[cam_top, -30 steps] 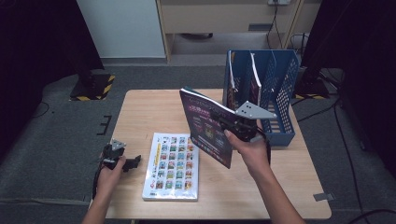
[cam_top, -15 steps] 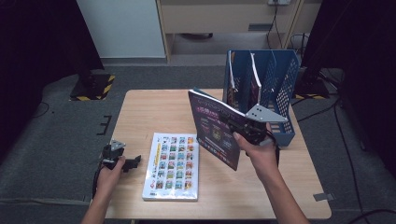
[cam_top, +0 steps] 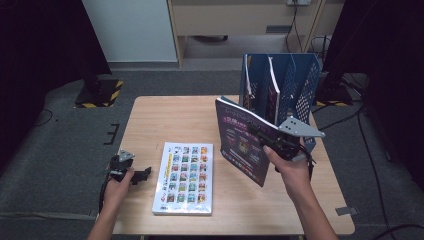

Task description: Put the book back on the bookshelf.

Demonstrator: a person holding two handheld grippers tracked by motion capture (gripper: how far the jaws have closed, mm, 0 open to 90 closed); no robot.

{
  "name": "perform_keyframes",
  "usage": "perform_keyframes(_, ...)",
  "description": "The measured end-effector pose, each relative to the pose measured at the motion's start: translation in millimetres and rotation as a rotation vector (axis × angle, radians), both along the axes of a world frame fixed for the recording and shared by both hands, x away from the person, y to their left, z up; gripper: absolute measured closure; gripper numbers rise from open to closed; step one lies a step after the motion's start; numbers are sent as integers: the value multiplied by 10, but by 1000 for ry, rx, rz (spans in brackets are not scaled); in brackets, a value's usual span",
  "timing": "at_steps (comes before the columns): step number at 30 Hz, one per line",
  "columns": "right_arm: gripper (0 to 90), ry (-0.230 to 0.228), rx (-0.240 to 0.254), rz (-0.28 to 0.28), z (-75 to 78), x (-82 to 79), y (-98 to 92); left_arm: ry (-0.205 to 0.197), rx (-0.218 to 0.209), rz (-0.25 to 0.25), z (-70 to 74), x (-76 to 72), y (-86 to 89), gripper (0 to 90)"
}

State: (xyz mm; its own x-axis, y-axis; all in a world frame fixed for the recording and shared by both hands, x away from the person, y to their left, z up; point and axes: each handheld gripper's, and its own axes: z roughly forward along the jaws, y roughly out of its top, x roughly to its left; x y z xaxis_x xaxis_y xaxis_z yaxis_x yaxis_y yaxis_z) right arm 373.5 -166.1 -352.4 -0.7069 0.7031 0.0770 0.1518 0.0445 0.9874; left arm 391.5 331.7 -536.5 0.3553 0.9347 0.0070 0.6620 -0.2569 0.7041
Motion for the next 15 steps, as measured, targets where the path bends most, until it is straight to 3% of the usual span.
perform_keyframes(15, 839, 7, -4, -28, -60, -77, -190, 1, 2, 1, 1, -2, 0, 25)
